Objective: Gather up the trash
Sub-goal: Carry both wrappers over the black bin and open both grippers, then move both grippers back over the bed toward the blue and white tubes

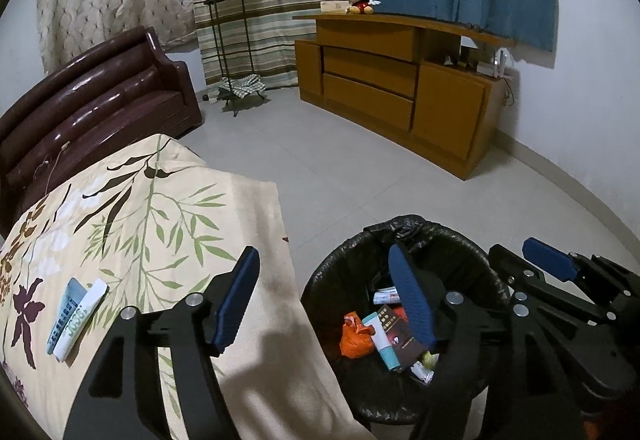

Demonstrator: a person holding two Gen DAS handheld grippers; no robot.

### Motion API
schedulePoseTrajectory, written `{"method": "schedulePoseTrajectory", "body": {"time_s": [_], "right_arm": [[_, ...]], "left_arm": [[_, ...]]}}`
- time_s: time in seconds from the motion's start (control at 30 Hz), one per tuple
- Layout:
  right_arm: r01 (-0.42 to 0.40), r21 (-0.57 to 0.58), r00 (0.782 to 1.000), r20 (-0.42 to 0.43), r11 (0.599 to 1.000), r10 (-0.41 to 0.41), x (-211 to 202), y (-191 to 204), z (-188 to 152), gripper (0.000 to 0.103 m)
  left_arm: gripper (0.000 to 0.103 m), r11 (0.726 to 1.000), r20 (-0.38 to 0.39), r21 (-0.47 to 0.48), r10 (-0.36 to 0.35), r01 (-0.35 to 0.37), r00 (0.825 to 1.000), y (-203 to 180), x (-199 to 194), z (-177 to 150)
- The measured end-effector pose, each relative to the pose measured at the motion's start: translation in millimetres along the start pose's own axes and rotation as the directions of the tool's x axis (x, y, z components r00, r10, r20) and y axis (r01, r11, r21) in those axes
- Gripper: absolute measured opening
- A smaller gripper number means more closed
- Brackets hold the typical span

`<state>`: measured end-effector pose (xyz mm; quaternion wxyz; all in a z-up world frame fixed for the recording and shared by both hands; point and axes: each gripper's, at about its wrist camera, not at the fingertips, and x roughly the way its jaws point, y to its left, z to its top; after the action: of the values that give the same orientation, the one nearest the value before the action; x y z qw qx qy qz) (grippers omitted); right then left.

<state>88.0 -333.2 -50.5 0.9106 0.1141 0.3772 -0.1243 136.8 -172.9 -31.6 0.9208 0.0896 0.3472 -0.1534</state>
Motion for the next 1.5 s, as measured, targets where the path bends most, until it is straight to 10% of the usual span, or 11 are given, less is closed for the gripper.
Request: {"method": "schedulePoseTrajectory", "body": {"time_s": [0.63,1.5], "right_arm": [[-0.045,-0.044,0.999,0.013,0.998,0.046,-17.0,37.5,2.6,0.054],[-0.262,-0.308,0.965,-0.085,0.915,0.248,-36.2,238.6,-25.5,0.056]], "left_arm": [[0.073,0.994,0.033,-0.067,0.087,-0.084,0.996,58.0,-29.8,-4.4],[0.073,0.910,-0.047,-0.271,0.315,-0.315,0.948,239.9,-93.8,-78.9]]}}
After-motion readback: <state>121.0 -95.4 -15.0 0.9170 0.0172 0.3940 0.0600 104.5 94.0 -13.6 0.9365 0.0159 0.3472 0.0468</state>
